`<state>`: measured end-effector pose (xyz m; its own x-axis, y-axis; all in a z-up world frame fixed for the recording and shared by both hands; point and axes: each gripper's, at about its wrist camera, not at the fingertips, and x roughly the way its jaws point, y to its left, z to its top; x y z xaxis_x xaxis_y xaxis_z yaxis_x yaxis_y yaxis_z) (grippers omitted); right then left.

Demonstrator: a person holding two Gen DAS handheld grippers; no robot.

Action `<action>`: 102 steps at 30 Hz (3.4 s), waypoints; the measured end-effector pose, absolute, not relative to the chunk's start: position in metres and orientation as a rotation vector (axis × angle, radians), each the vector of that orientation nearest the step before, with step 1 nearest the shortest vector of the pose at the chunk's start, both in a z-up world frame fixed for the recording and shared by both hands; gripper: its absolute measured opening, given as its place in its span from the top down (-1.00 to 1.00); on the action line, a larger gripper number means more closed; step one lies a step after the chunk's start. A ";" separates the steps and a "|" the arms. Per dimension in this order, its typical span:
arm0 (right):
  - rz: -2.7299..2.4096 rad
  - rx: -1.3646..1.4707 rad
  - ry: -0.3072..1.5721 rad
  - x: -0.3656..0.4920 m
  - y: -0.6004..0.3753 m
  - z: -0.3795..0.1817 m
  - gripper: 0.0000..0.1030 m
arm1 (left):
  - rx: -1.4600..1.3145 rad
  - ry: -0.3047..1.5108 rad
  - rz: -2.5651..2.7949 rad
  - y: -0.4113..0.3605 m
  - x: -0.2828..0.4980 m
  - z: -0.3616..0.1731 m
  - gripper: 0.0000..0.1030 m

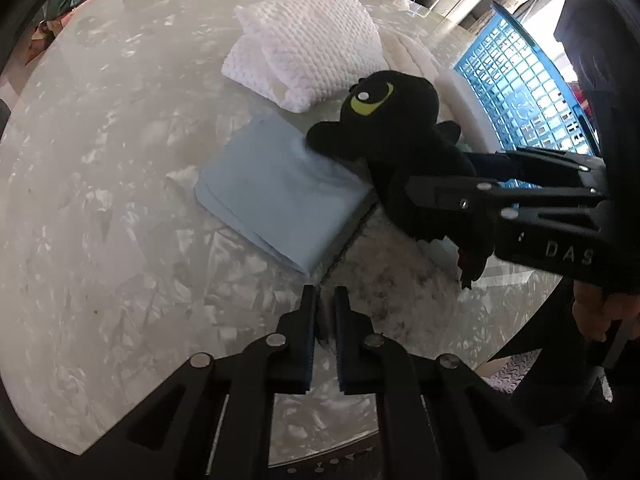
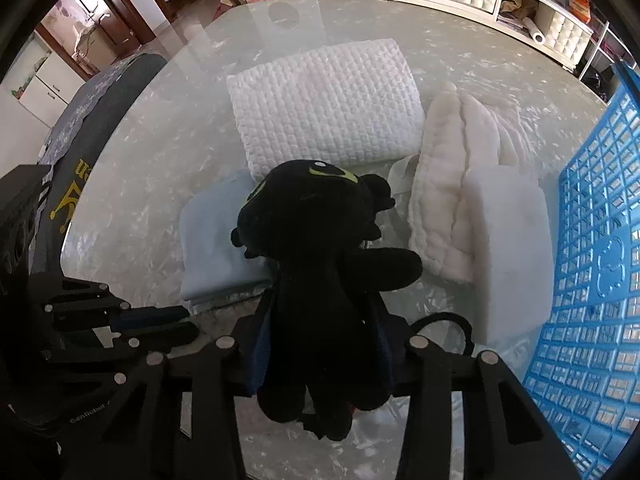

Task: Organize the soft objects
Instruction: 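Lift the black plush toy with the right tool while the left tool grasps the grey speckled cloth, then lower the plush toy into the blue basket and open the right tool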

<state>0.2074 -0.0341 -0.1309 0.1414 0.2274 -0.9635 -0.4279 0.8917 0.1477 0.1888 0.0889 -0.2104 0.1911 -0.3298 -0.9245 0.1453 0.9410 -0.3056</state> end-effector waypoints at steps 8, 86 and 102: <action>0.465 -0.170 1.297 0.201 -0.054 -0.111 0.23 | -0.198 1.282 -0.312 0.090 0.174 -0.188 0.90; 0.534 -0.421 1.187 0.211 -0.181 -0.094 0.24 | -0.004 1.053 -0.193 0.041 0.188 -0.037 0.90; 0.469 -0.449 1.366 0.235 -0.185 -0.146 0.29 | -0.016 1.078 -0.195 0.047 0.192 -0.052 0.90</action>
